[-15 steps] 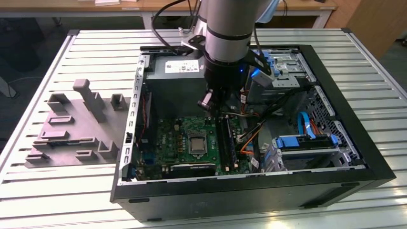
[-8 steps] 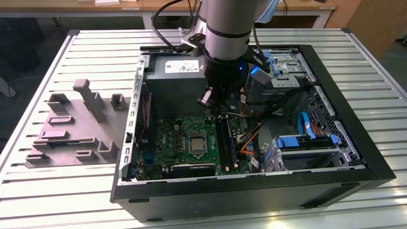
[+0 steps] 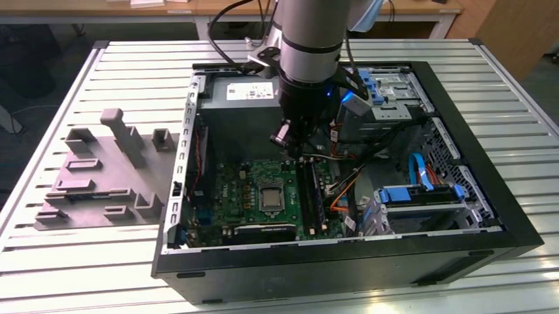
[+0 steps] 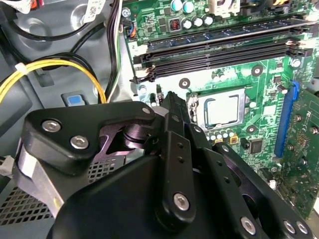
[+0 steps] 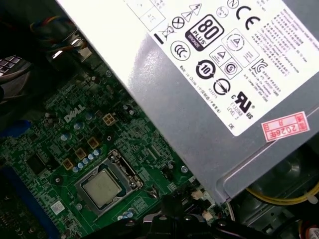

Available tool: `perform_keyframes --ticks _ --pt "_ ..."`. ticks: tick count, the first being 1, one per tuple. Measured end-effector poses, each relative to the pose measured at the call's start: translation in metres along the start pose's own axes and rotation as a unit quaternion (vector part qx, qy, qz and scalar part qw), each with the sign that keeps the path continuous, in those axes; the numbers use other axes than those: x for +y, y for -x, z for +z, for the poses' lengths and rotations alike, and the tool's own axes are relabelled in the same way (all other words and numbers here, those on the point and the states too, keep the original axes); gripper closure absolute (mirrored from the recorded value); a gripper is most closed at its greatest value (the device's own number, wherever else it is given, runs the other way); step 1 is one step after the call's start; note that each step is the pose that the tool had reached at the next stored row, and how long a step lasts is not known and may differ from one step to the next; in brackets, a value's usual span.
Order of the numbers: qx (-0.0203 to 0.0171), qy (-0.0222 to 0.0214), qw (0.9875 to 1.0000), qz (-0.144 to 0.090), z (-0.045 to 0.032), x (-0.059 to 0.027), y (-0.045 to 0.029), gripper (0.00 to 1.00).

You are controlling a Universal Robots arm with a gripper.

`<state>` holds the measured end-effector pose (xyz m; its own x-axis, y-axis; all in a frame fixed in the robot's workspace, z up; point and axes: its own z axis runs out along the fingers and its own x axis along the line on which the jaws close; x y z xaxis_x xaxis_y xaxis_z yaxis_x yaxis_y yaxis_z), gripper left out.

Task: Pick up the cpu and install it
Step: 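Install the first cpu locking lever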

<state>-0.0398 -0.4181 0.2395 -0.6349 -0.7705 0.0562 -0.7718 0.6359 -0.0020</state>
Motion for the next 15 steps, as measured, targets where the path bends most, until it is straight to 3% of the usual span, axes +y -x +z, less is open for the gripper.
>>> perform_keyframes --ticks 10,15 --pt "0.0001 -0.0009 0.9999 -0.014 0.0017 0.0029 -0.0009 0.89" --pt "0.0032 -0.0036 0.9998 -0.017 0.0018 0.0032 -0.0029 0.89"
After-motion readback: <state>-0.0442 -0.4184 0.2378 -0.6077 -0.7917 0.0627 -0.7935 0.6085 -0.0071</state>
